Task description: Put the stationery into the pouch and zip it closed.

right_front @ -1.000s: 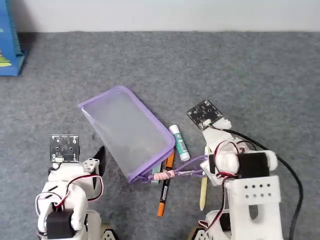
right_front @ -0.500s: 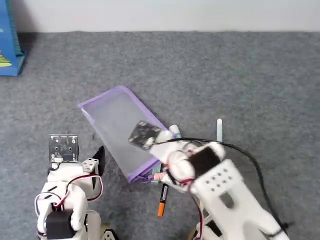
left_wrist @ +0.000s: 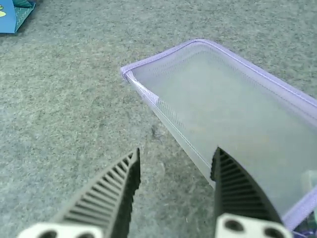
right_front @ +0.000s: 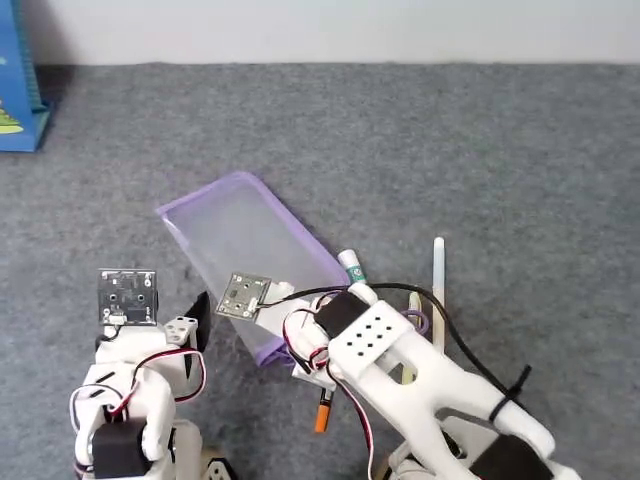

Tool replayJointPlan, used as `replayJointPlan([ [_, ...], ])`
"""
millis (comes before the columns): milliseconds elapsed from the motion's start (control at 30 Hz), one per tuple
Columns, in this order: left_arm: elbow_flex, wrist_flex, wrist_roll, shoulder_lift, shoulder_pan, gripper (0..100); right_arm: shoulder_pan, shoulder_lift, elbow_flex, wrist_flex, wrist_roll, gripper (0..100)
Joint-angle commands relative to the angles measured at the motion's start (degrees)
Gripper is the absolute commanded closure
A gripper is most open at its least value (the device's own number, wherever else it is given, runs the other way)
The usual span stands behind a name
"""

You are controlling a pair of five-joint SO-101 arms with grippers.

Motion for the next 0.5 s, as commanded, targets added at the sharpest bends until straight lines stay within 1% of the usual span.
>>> replayJointPlan([
  [0, -0.31, -1.58, 0.26, -0.88, -0.26, 77, -0.4, 0.75, 0.09, -1.8, -0.62, 81.2],
  [200, -0.31, -1.58, 0.26, -0.88, -0.26, 77, -0.13, 5.23, 2.46, -9.1, -0.53, 82.4],
  [367, -0.22, -1.58, 0.26, -0.88, -0.26, 77, -0.13, 7.6, 2.11, -9.63, 0.0, 97.3],
  [400, -0.22, -1.58, 0.26, -0.88, -0.26, 77, -0.13, 7.6, 2.11, -9.54, 0.0, 99.1],
  [467, -0.22, -1.58, 0.26, -0.88, -0.26, 77, -0.04, 7.52, 2.11, -9.01, -0.18, 98.7],
])
